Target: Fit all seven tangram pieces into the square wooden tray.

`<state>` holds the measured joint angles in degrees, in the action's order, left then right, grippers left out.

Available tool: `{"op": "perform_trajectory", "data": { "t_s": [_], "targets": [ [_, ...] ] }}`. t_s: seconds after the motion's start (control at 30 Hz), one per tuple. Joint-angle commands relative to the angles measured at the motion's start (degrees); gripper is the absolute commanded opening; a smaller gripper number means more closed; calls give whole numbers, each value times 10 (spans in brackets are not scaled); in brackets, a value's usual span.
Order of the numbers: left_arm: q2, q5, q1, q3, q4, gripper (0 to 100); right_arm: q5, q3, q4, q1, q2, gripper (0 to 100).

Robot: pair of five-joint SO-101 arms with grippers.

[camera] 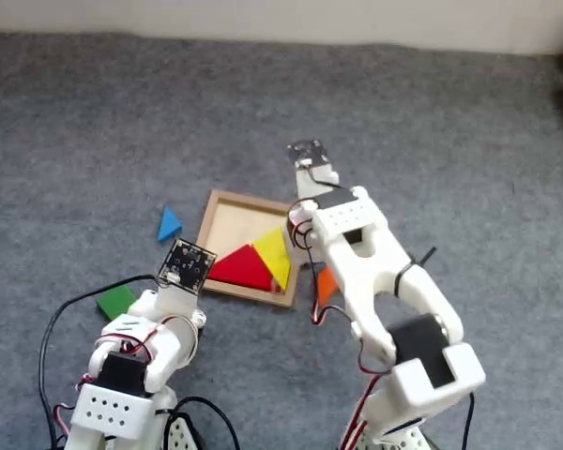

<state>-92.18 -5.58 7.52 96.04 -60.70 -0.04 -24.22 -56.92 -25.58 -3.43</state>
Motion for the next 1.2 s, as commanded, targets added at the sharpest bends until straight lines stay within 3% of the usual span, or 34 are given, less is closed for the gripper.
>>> {"op": "perform_trajectory", "data": {
  "t_s": [0.0,0.27,0.43,0.63,0.77,0.93,1.17],
  "targets": [
    [-5,-4,-2,16,0,6,8,22,-9,-15,86,12],
    [-5,-4,-2,16,0,6,-151,22,9,-107,110,12],
    [-5,-4,-2,16,0,6,-185,19,70,-145,55,12],
    [-5,-4,-2,16,0,6,-182,15,62,-152,-14,12],
    [-5,-4,-2,16,0,6,-179,7,4,-125,-27,12],
    [-5,-4,-2,16,0,6,-65,8,-93,-85,-24,12],
    [-5,-4,-2,16,0,6,-52,20,-146,-73,119,12]
  ]
}}
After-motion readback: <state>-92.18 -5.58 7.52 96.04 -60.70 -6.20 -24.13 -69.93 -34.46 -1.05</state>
